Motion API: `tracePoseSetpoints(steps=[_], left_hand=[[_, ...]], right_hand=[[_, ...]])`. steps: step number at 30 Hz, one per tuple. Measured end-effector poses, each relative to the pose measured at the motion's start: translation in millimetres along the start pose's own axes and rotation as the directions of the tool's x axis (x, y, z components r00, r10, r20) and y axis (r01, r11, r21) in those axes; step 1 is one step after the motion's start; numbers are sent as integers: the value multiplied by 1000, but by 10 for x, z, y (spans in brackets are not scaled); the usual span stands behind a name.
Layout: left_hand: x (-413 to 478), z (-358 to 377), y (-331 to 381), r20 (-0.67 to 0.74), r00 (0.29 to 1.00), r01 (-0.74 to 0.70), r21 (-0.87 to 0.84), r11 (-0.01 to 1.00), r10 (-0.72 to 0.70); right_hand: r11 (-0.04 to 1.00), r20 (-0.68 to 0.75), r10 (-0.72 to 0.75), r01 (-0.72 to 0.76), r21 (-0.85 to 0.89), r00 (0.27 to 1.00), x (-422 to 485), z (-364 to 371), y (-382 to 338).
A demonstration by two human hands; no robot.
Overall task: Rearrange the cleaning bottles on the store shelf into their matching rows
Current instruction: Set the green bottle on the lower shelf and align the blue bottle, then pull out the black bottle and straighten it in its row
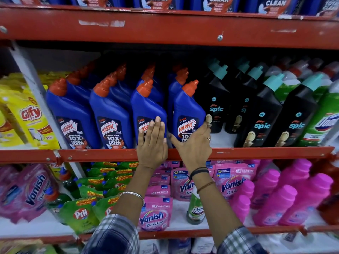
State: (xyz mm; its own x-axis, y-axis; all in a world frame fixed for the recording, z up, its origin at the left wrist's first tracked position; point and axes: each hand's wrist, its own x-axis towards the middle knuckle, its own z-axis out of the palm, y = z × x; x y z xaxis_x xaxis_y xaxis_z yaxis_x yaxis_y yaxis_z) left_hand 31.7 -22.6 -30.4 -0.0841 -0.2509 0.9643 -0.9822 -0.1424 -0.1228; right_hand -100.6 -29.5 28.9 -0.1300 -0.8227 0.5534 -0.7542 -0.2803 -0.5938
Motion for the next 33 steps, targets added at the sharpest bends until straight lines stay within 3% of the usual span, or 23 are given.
tracePoseSetpoints(steps=[10,15,19,22,26,29,33], left_hand=[[-13,21,-11,-3,1000,-9,5,1000,9],[-18,31,-19,-24,1000,-20,-2,1000,20],[-25,55,-27,-41,999,-21,9,1000,21],[-37,74,-14,-56,998,-23,16,1000,24],[-35,81,-13,-71,997,-21,40,999,24],[-35,82,-9,-83,996,-27,42,999,30],[-37,94,-8,-80,996,-30,55,998,35]], right_hand=[[999,-7,-45,45,-31,999,-72,-66,67],[982,-179,-108,133,135,978,-132,-389,575],[957,-376,-5,113,266,927,197,-781,1198],[947,-462,146,12,322,875,594,-1053,1605],[923,-339,242,-108,369,909,1021,-1152,1977],[924,-231,222,-129,361,947,1173,-1120,2074],[963,-244,176,-116,241,954,1267,-1066,2121]])
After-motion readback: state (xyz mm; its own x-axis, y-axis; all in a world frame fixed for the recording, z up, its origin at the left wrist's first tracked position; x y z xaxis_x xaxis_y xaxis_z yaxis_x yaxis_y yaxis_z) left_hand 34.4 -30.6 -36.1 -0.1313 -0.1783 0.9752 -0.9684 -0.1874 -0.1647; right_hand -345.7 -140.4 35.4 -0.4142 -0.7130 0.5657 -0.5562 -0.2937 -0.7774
